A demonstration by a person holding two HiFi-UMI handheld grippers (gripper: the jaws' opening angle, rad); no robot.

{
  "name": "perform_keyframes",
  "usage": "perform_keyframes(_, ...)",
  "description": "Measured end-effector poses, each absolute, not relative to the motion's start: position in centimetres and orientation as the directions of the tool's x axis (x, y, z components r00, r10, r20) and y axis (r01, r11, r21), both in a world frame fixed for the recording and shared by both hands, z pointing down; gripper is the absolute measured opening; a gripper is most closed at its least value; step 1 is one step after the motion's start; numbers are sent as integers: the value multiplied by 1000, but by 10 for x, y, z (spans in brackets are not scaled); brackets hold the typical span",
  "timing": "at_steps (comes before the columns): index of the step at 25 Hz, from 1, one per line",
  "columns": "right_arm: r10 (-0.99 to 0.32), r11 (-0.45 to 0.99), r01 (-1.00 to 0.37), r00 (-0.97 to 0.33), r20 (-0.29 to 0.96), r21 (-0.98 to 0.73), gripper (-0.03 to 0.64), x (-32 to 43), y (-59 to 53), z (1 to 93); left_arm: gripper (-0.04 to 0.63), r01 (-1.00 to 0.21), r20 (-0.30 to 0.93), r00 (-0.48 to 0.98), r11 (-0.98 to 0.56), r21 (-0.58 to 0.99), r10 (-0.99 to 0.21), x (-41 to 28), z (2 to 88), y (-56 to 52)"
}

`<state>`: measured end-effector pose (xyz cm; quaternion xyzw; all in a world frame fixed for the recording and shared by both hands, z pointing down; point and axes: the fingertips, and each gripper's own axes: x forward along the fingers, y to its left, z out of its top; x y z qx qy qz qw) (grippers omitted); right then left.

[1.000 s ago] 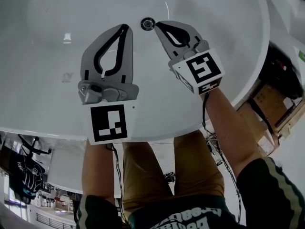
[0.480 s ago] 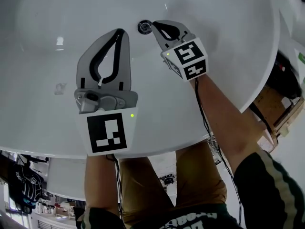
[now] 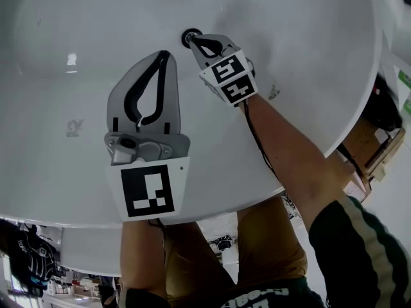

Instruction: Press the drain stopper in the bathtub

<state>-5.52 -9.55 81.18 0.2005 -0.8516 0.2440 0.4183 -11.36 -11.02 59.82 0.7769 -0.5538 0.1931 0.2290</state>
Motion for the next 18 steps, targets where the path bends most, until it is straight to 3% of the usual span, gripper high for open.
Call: perform_keyframes(18, -68, 838, -510, -449, 891, -193, 14, -49, -92, 870, 6, -942, 560, 336, -261, 212, -758, -100, 609, -102)
